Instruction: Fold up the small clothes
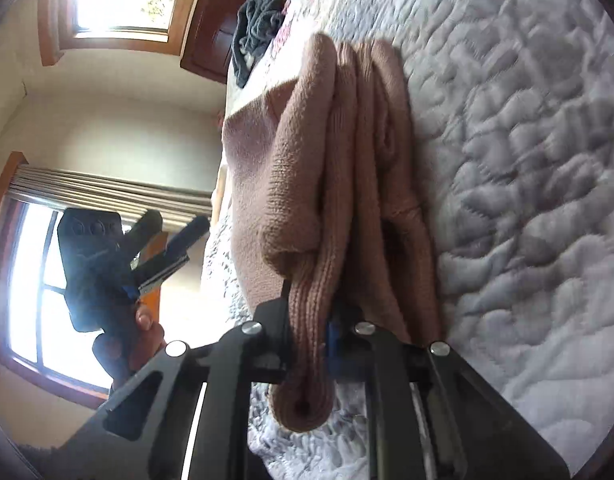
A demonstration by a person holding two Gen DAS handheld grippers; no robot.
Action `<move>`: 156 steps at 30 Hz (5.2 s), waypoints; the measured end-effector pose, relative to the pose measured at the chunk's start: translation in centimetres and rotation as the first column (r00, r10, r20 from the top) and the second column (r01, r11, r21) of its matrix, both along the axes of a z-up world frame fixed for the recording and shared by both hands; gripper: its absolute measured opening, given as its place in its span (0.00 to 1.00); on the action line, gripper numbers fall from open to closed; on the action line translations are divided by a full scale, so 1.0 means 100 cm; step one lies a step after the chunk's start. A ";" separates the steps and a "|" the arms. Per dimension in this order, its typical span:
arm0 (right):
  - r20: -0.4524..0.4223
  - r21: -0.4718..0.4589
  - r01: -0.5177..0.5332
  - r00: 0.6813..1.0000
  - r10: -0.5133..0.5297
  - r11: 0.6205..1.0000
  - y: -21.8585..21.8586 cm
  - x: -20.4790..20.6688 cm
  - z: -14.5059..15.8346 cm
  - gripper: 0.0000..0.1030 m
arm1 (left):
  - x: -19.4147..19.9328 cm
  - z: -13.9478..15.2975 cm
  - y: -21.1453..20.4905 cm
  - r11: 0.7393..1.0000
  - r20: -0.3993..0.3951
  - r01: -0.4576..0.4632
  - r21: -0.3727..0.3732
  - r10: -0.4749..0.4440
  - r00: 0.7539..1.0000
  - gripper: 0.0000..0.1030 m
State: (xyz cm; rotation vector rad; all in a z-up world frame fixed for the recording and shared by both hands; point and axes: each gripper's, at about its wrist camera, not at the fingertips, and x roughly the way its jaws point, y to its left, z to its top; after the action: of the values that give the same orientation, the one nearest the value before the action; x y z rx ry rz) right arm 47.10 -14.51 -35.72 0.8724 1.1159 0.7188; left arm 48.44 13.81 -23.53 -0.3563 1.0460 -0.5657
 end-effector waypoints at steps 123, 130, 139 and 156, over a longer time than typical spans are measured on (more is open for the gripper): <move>-0.018 -0.058 -0.296 0.955 0.296 0.953 0.082 0.114 0.069 0.40 | -0.094 -0.057 0.110 0.942 -0.239 -0.051 -0.332 -0.031 0.971 0.23; -0.053 0.005 -0.395 0.917 0.395 0.919 0.141 0.051 0.052 0.40 | -0.184 -0.070 0.167 0.919 -0.299 -0.168 -0.356 0.058 0.952 0.23; -0.206 -0.058 -0.367 0.914 0.348 0.928 0.148 0.024 -0.015 0.59 | -0.235 -0.145 0.188 0.927 -0.420 -0.298 -0.229 0.182 0.889 0.49; 0.023 -0.392 -0.244 0.961 0.274 0.887 0.144 -0.016 0.024 0.17 | -0.250 -0.093 0.143 0.975 -0.281 -0.153 -0.161 0.103 0.954 0.25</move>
State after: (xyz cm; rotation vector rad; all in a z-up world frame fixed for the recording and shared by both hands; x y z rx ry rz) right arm 45.54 -0.08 -33.35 0.3588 1.2642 0.7117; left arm 23.41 28.10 -32.79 -0.6731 1.2269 -0.5048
